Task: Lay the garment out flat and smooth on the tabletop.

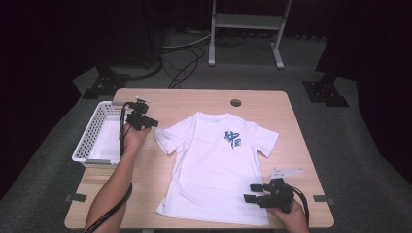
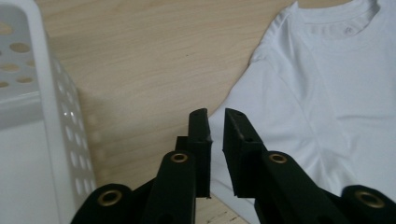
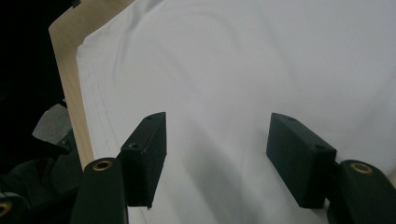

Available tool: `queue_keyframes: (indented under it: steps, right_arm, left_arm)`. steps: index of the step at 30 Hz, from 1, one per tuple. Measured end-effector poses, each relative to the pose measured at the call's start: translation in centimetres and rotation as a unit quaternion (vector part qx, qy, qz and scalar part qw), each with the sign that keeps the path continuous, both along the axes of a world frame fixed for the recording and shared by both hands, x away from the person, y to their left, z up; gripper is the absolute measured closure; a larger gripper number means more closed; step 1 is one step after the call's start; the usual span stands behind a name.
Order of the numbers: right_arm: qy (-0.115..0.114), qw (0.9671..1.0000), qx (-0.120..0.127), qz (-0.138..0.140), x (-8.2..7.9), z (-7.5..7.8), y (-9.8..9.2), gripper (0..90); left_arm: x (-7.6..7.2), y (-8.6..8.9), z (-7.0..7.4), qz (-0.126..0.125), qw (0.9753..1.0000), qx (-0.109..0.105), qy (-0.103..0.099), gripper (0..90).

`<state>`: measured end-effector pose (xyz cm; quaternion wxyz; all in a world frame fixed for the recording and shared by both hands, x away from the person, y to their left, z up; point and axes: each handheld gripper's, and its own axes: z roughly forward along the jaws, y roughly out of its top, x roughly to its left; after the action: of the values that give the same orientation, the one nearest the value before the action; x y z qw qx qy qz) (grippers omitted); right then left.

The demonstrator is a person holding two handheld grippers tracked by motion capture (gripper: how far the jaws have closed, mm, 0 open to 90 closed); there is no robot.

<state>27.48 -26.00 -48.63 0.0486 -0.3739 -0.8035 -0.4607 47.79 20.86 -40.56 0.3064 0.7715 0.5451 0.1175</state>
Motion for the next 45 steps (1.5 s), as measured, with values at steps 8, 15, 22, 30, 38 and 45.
queue_keyframes:
  steps: [8,15,22,30,38,45]
  right_arm:
    - [0.000,0.9999,-0.005,-0.016,0.6,0.7,0.5,35.5]
    - [-0.017,0.9990,-0.041,0.003,-0.7,1.3,1.9,35.1]
    - [-0.022,0.9975,-0.067,0.001,-1.9,0.9,2.2,33.6]
    - [-0.039,0.9964,-0.074,0.011,-2.3,0.8,1.8,34.3]
    - [-0.045,0.9953,-0.084,0.017,-3.2,0.8,0.9,33.5]
    - [-0.040,0.9956,-0.084,0.007,-1.1,2.1,1.0,31.2]
  left_arm:
    - [-1.3,-2.0,-1.1,-0.049,0.9986,-0.017,0.001,68.0]
    - [-1.5,-3.7,-3.4,-0.085,0.9959,-0.014,0.028,65.6]
    - [-1.3,-4.7,-4.5,-0.099,0.9937,0.034,0.040,65.4]
    - [-1.1,-4.1,-4.3,-0.087,0.9926,0.079,0.030,64.9]
    - [-1.0,-3.8,-4.3,-0.070,0.9911,0.111,0.025,56.2]
    - [-1.9,-5.6,-4.3,-0.093,0.9925,0.079,0.004,45.3]
